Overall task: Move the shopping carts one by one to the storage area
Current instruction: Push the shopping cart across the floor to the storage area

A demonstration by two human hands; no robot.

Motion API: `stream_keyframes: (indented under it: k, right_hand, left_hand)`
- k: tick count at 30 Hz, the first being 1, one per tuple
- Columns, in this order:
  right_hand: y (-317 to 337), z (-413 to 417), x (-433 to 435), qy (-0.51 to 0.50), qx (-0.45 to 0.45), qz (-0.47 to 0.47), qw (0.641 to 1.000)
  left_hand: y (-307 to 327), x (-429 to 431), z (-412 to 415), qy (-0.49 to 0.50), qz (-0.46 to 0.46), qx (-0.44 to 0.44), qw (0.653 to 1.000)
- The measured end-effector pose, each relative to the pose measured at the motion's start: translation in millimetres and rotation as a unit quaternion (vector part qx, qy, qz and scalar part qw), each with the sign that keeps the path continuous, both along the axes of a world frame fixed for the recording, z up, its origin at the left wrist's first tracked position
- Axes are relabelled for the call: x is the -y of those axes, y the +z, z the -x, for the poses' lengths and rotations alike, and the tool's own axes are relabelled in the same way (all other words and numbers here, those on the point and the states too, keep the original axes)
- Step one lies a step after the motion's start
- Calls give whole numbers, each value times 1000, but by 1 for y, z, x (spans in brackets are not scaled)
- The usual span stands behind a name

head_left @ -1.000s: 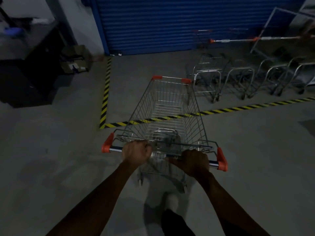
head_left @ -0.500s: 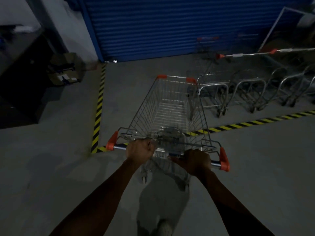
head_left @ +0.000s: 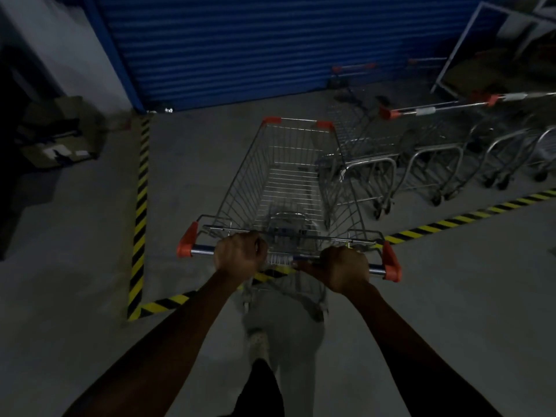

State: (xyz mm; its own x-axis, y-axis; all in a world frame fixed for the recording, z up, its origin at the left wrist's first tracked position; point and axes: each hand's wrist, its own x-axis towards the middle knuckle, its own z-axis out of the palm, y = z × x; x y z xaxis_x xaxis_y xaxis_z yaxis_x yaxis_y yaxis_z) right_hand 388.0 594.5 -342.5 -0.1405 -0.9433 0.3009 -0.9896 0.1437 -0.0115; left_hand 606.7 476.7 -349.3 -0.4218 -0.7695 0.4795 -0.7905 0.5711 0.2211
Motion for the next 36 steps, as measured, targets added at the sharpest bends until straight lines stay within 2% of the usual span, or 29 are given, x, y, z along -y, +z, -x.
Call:
stream_keyframes:
  k: [3,5,8,12,22,25,30,36]
  right_hand:
    - [12,10,54,-34,48,-122,991]
    - [14,24,90,-47,73,-162,983]
    - [22,42,134,-49,124,-165,977]
    - [32,72,176,-98,179,-174,963]
    - [21,132,286,-110,66,-163,978]
    - [22,162,323,-98,81,-196,972]
    - [26,201,395,-42,110,-292,949]
    - [22,232,464,-13,43,-255,966]
  left_hand:
    - [-4,59,13,-10,25,-1,1000]
    - [0,94,23,-6,25,4,1000]
    - [7,141,40,-11,23,24,999]
    - [9,190,54,-16,1,-7,1000]
    - [15,279,107,23,-54,21,998]
    - [21,302,131,29,-66,41,997]
    - [34,337,179,60,-131,128,981]
    - [31,385,233,109,-188,136,966]
